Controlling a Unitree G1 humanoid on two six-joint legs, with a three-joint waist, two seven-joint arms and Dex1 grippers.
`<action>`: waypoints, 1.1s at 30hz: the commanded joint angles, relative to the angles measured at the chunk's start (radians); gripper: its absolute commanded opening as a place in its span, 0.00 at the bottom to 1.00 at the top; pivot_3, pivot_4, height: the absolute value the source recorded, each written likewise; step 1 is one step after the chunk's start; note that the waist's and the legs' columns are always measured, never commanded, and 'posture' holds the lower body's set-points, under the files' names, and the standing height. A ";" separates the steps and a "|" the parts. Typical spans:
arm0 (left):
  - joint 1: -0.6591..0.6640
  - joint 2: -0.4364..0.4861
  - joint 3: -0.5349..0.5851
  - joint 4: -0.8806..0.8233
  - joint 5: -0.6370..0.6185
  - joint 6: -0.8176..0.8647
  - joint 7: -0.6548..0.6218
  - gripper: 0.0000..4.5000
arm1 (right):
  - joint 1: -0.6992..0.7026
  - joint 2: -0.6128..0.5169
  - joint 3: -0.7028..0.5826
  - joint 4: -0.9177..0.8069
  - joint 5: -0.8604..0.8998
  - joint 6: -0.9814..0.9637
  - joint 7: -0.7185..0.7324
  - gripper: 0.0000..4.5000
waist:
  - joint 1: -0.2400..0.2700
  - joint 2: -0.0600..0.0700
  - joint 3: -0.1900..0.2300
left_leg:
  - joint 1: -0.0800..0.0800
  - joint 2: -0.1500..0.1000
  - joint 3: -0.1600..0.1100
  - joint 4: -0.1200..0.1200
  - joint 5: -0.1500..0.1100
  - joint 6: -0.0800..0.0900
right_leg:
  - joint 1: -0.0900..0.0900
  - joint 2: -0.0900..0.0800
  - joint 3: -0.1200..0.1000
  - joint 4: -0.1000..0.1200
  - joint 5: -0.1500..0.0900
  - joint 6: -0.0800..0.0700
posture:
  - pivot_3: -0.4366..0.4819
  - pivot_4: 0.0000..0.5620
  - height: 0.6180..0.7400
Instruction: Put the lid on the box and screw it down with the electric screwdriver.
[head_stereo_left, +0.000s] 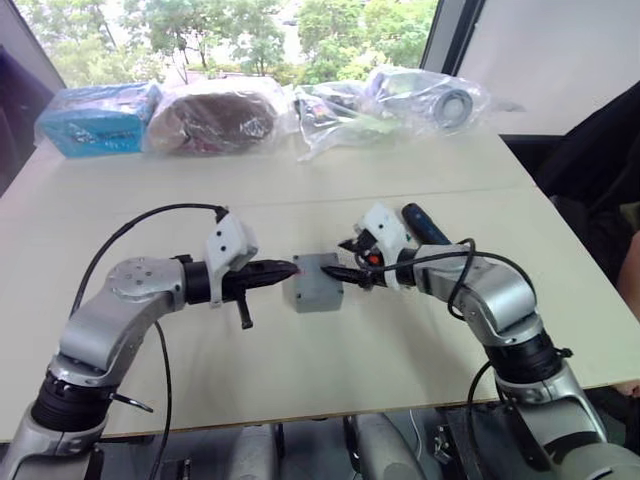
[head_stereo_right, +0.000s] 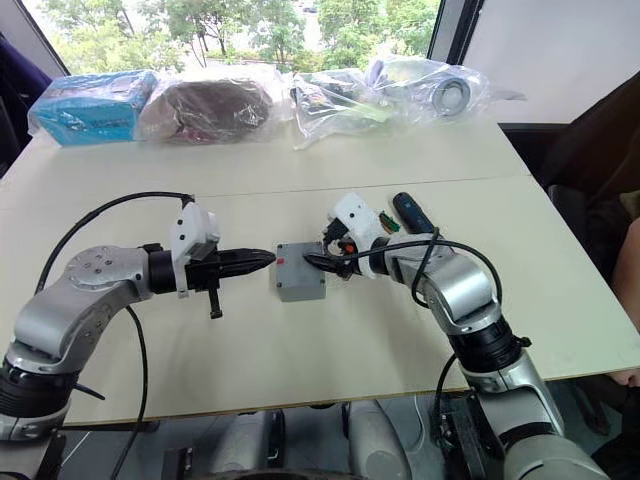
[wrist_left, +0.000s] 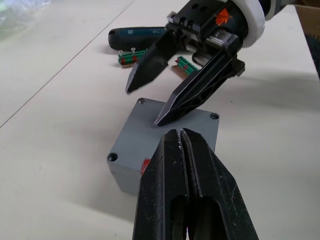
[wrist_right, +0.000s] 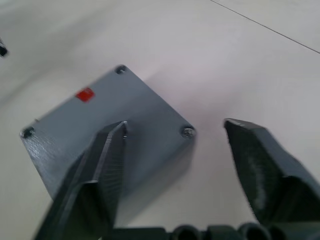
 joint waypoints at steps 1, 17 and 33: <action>-0.037 -0.012 -0.013 -0.001 -0.003 -0.022 -0.006 0.00 | -0.076 -0.062 -0.099 -0.061 0.047 0.043 0.037 1.00 | -0.001 0.000 0.000 | 0.000 0.000 0.000 0.000 0.000 0.000 | 0.000 0.000 0.000 0.000 0.000 0.000 | 0.48 0.27 1.00; -0.138 -0.066 -0.065 0.063 -0.006 -0.074 -0.092 0.00 | -0.381 -0.540 0.136 0.240 -0.006 0.336 0.269 1.00 | -0.006 0.000 0.001 | 0.001 0.000 0.003 -0.001 0.000 0.000 | 0.000 0.000 0.002 -0.001 -0.002 -0.004 | 0.48 0.27 1.00; -0.121 -0.085 -0.081 0.078 0.025 -0.129 -0.092 0.00 | -0.665 -0.261 0.513 1.055 -0.351 0.016 0.572 1.00 | -0.003 0.001 0.002 | -0.001 0.000 0.005 -0.001 0.000 0.000 | -0.004 0.000 0.003 0.000 0.000 0.000 | 0.48 0.27 1.00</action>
